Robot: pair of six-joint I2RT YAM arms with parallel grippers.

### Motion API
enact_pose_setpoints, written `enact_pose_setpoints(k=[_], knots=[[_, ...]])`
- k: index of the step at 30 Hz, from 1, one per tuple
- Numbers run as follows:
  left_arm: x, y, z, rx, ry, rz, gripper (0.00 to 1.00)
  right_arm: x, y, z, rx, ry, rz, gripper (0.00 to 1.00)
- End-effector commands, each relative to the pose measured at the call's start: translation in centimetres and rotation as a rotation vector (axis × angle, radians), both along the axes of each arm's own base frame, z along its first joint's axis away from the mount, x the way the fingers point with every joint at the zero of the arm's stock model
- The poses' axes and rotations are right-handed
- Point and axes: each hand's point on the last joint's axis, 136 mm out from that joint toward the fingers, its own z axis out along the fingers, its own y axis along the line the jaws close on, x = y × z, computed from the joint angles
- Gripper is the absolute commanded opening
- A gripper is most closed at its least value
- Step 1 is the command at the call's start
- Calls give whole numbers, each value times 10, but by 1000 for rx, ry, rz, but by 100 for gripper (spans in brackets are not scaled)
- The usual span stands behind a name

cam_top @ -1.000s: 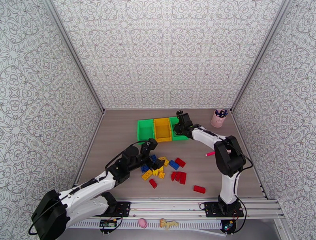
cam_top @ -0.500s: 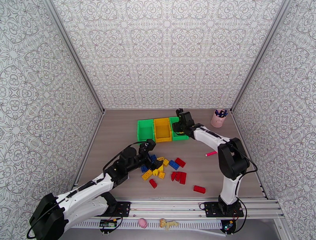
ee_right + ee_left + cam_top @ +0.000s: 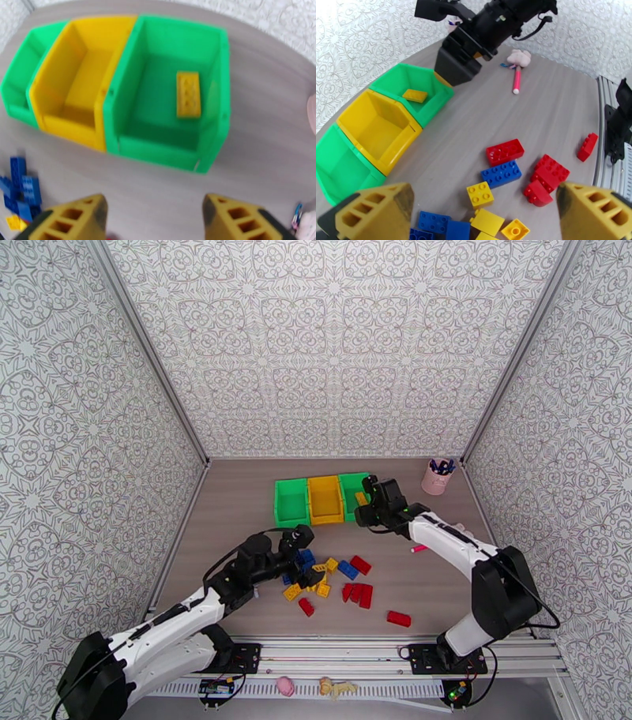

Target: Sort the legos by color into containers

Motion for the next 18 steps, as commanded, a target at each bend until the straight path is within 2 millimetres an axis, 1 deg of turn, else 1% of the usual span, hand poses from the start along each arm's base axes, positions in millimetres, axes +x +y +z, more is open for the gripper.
enact_pose_setpoints(k=[1,5,7,10,14,18], knots=[[-15,-4,-5,22,29,-110,100,-49,5,-23,-31,145,77,67],[-19,-6,-9,25,38,-148,100,-86,13,-40,-61,253,126,65],[-19,-5,-15,30,15,-150,100,-100,15,-49,-87,296,148,64],[-26,-5,-18,31,-56,-201,100,-116,18,-65,-148,357,181,63],[-30,-6,-19,32,-76,-224,100,-125,15,-82,-197,417,180,61],[-31,-7,-21,39,-83,-238,100,-126,16,-94,-205,451,176,59]])
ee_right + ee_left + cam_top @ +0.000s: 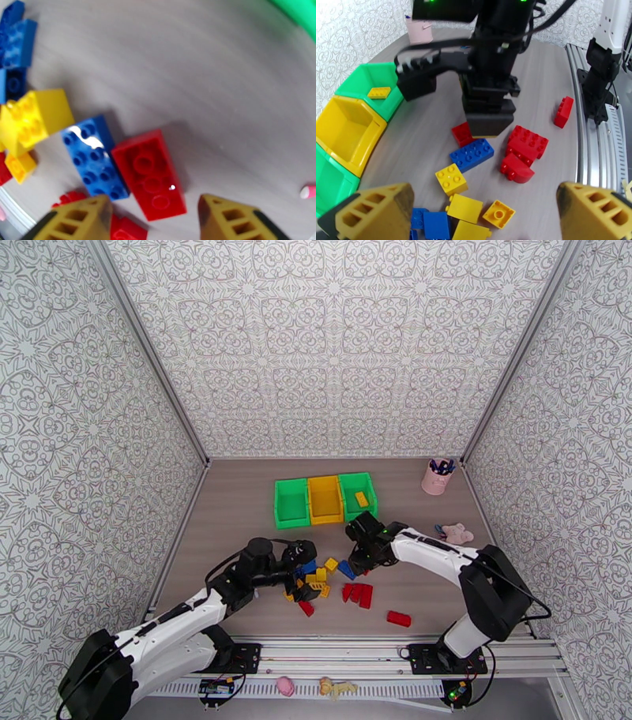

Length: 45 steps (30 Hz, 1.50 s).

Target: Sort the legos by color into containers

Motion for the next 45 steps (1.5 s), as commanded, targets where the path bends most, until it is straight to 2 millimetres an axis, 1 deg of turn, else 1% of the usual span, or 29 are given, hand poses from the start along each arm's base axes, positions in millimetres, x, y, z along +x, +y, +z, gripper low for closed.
enact_pose_setpoints(k=[1,5,10,13,15,18,22,26,28,32,33,39,45], knots=[[-4,-3,4,-15,-54,-50,100,-7,-4,-12,-28,49,-24,58],[-9,-5,3,-9,-73,-78,100,-5,-9,-19,-56,47,-43,54],[-11,-6,1,4,-88,-84,100,3,-17,-15,-60,15,-88,50],[-8,-5,2,1,-93,-71,100,8,-22,-12,-56,-5,-118,49],[-8,-4,2,-3,-98,-68,100,12,-24,-11,-47,-20,-138,50],[-7,-4,3,-6,-102,-56,100,12,-24,-14,-45,-8,-142,51],[-10,-5,4,-19,-99,-72,100,11,-18,-19,-24,13,-137,56],[-12,-7,3,-26,-90,-87,100,14,-13,-18,-5,10,-135,57],[-11,-6,3,-26,-92,-84,100,17,-16,-14,-12,-13,-152,56],[-11,-6,4,-28,-92,-85,100,23,-32,-9,-37,-48,-218,56],[-10,-5,4,-30,-93,-85,100,23,-34,-8,-32,-56,-224,56],[-10,-6,5,-35,-92,-88,100,22,-21,6,65,-84,-173,62],[-9,-5,6,-43,-87,-86,100,16,-29,0,30,-67,-170,63]])
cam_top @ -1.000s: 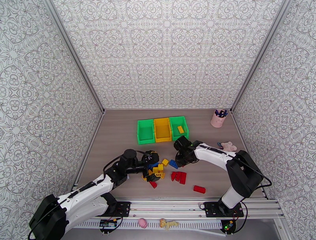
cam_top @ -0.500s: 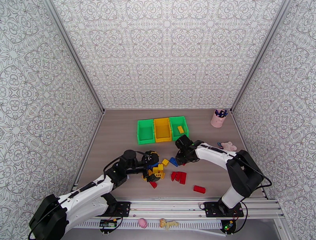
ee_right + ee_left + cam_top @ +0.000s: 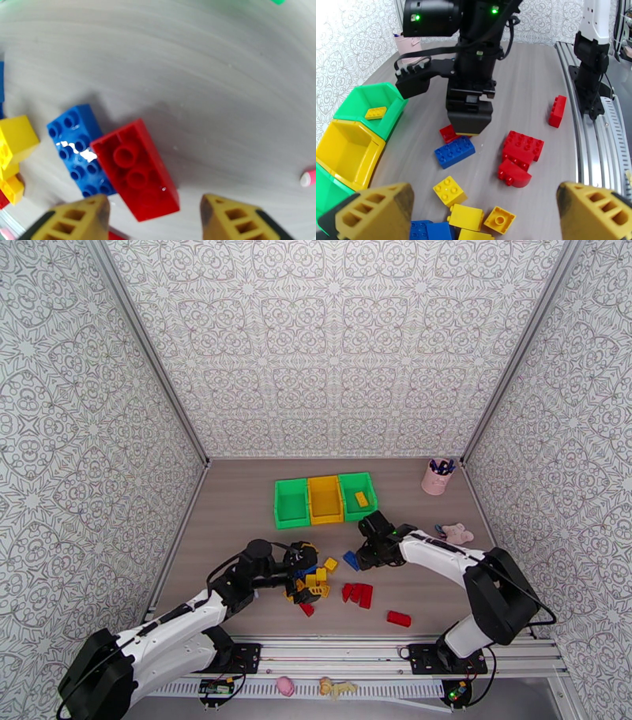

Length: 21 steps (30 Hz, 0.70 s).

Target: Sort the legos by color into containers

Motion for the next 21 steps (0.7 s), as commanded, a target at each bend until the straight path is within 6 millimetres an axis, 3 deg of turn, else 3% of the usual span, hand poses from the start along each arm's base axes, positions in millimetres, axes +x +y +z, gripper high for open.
enact_pose_setpoints(k=[1,11,21], knots=[[-2,-1,2,-23,-2,-17,100,-4,-3,0,-7,-1,11,62],[-1,-1,3,-32,15,-34,100,-9,-4,-14,-27,64,5,58],[0,0,3,-32,15,-36,100,7,1,-16,-25,37,-32,49]])
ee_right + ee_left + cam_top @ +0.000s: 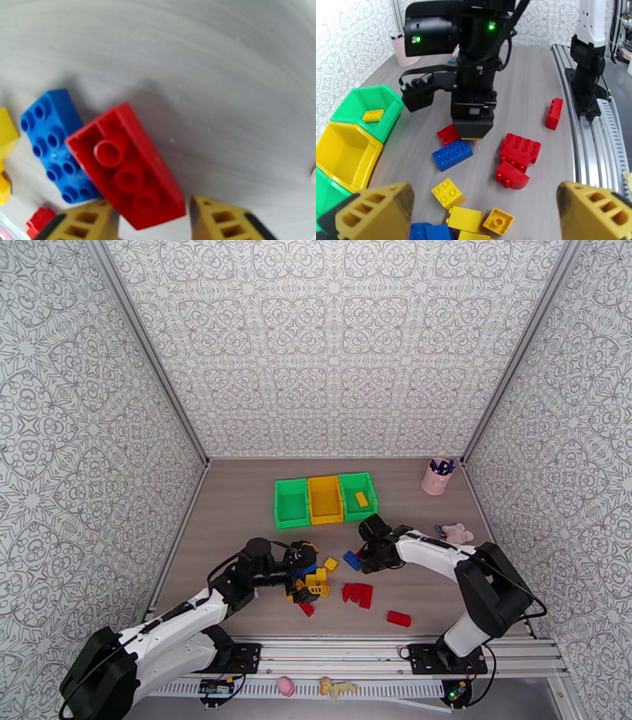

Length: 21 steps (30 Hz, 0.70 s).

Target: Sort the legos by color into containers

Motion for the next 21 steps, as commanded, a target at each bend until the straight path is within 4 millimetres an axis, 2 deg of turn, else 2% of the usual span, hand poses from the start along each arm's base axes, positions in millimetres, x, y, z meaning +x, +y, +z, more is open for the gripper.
enact_pose_setpoints(k=[1,6,10,18,21], knots=[[-1,0,2,-15,3,-18,100,15,7,2,15,-26,-19,49],[-1,0,2,-11,1,-16,100,21,8,2,-1,-31,-8,57],[-1,0,3,-14,0,-16,100,27,2,4,-26,-56,-24,56],[0,0,3,-11,-1,-18,100,31,1,4,-5,-63,-55,41],[0,0,3,-13,2,-19,100,31,0,7,-2,-70,-57,33]])
